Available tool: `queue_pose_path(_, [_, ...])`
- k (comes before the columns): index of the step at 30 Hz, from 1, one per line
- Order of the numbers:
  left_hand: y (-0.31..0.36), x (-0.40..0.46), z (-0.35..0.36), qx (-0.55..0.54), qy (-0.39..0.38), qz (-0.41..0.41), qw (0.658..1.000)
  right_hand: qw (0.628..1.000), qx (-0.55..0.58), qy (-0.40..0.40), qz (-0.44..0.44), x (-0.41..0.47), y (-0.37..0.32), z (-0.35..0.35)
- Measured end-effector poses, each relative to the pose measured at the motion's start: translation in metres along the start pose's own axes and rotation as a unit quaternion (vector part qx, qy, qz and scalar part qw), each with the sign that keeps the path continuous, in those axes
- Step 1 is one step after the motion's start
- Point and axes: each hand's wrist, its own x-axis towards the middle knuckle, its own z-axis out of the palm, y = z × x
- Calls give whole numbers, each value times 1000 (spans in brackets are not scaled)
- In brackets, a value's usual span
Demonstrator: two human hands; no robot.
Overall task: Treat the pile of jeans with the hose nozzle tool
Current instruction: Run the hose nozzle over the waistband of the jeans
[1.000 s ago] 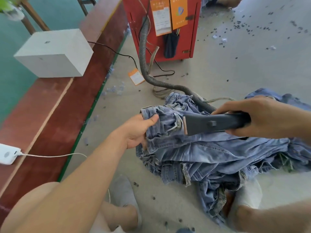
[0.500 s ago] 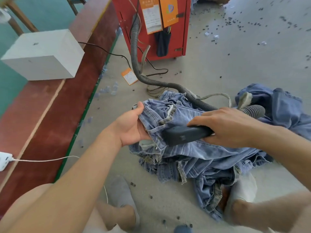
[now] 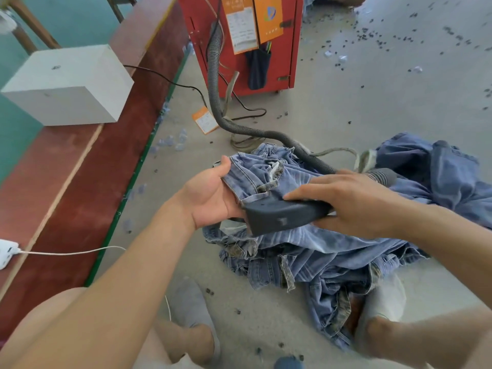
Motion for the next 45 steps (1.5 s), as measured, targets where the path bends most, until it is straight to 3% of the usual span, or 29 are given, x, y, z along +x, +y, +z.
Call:
queue_pose_path(5, [7, -5, 0, 96, 44, 3, 994, 997, 23, 76, 18, -4, 21, -13])
queue_pose_path(8, [4, -7, 1, 74, 5, 0, 997, 996, -41, 60, 42, -6, 24, -16])
queue_pose_path(11, [1, -7, 0, 36, -18, -6, 999, 997, -61, 37, 5, 0, 5, -4])
queue_pose_path(17, [2, -6, 2, 9, -18, -10, 1000, 993, 48, 102, -24, 0, 0, -10])
queue_pose_path(24, [-3, -5, 10, 35, -28, -5, 999, 998, -12, 63, -5, 2, -8, -12])
queue_pose_path(27, [-4, -5, 8, 47, -4, 4, 999, 994, 61, 88, -23, 7, -15, -13])
queue_pose_path(30, [0, -9, 4, 46, -34, 18, 998, 990, 72, 121, 0, 0, 1, -35])
queue_pose_path(33, [0, -11, 2, 26, -49, 11, 998, 997, 32, 43, 47, -10, 19, -48])
queue_pose_path(37, [-2, -8, 2, 17, -38, 16, 999, 997, -51, -52, 20, -2, 4, -18])
queue_pose_path(42, [-6, -6, 1, 55, -30, 14, 998, 996, 58, 71, -10, 2, 3, -15])
queue_pose_path(45, [-12, -9, 6, 239, 38, 67, 968, 980, 89, 170, 48, -2, 23, -33])
